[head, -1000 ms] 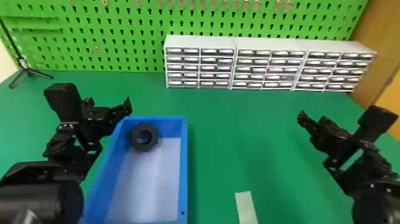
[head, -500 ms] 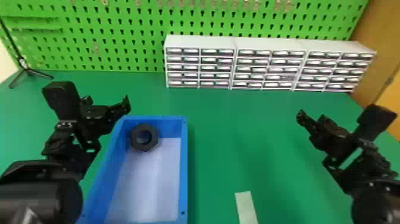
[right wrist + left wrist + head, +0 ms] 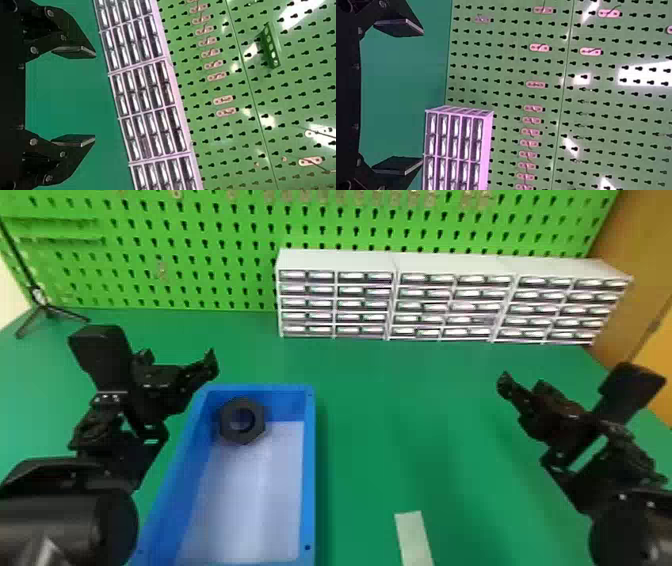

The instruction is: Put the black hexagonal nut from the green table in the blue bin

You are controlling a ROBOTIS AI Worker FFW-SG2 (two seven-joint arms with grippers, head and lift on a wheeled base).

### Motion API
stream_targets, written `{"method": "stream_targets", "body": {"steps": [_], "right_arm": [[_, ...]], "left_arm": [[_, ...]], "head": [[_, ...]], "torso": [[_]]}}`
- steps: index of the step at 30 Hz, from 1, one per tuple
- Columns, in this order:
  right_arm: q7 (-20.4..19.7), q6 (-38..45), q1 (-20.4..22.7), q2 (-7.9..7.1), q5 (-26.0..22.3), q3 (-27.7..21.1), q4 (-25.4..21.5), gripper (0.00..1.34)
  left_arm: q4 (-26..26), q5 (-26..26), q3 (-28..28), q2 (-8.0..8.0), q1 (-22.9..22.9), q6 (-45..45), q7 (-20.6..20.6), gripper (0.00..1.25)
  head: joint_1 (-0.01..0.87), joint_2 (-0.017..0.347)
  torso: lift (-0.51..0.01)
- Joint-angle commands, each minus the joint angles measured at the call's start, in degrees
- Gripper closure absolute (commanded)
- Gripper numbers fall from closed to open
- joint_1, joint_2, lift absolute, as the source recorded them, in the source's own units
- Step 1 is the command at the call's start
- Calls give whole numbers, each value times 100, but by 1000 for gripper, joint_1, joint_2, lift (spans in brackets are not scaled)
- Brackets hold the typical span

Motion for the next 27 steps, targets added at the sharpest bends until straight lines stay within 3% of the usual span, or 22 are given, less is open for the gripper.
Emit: {"method": "stream_targets", "body": {"steps": [1, 27], "right_arm": [[8, 0, 0, 0, 0, -1, 0, 510], [25, 0, 0, -9, 0, -1, 0, 510]], "left_arm": [[0, 2, 0, 0, 0, 0, 0, 137], [0, -7, 0, 0, 0, -9, 0, 137]], "head": [[692, 8], [692, 8]], "torso": [[-97], [-97]]}}
